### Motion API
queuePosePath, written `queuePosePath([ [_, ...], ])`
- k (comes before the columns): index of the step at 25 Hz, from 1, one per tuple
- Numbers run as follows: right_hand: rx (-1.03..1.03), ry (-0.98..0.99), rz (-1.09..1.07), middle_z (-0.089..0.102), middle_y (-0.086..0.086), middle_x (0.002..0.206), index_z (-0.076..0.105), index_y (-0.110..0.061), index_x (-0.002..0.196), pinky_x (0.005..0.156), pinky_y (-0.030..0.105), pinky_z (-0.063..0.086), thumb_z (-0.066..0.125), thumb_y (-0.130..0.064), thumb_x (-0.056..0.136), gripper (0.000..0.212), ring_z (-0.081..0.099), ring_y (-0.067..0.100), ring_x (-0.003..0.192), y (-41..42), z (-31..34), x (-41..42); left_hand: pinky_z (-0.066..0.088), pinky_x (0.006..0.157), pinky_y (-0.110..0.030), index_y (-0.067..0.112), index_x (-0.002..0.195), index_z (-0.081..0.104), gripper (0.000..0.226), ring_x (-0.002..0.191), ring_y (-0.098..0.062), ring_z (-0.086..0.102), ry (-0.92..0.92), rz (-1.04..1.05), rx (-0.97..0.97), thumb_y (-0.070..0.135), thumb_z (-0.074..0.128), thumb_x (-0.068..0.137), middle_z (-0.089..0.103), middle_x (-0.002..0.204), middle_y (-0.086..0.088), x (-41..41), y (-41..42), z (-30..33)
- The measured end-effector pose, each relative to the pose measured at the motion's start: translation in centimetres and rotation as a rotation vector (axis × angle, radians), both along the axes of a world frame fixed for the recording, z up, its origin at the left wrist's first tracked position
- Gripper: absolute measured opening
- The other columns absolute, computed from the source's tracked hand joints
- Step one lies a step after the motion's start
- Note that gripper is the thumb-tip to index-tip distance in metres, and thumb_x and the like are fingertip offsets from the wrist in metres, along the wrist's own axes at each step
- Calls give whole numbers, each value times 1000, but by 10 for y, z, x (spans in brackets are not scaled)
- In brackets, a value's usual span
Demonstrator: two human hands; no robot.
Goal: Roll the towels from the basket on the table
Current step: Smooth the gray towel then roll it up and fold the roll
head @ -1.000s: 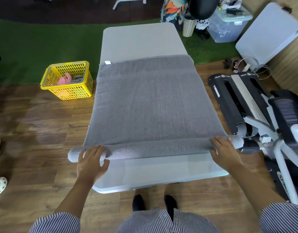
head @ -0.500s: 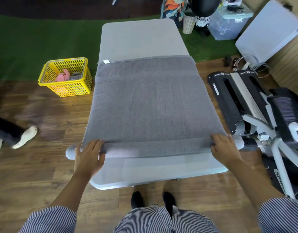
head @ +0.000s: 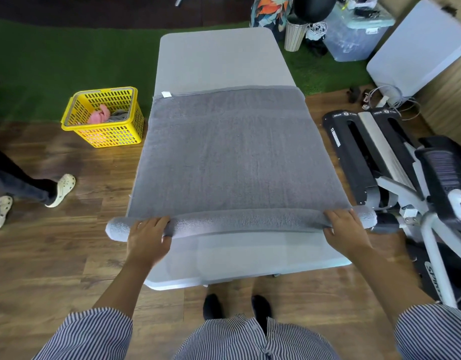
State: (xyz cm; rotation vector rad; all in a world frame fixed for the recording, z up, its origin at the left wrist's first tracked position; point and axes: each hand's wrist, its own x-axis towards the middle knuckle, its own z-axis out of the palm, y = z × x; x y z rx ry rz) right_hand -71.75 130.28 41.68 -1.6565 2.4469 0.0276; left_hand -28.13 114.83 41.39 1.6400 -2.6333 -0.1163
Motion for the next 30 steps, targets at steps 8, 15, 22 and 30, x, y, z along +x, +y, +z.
queuePosePath([
  [8,-100,-29,-8,61,11,107,60,-5,110,110,49,20,58,-10,81,29,54,32,105,-1,2,-7,43,89,-51,16,106,64,40,95,-25,64,54,10,-70,29,45,73,67,104,0,9,-6,3],
  [15,3,-87,33,50,12,134,50,-4,130,116,44,6,62,-13,80,52,38,27,131,3,-6,-6,44,90,-59,9,100,65,40,88,-31,66,27,-3,11,24,49,67,70,96,-8,-1,-6,-3],
  [22,82,-55,8,67,11,93,63,-10,98,106,40,30,53,-14,80,21,56,30,94,-6,6,-11,48,71,-42,16,85,66,40,61,-29,64,-9,-40,22,32,35,66,66,65,-2,6,-1,5],
  [30,-138,-71,6,62,15,110,60,-1,111,103,55,33,61,0,76,35,54,38,102,-10,-1,-15,36,98,-56,14,112,63,41,102,-25,64,65,16,-66,27,43,78,67,111,-1,8,-1,3],
])
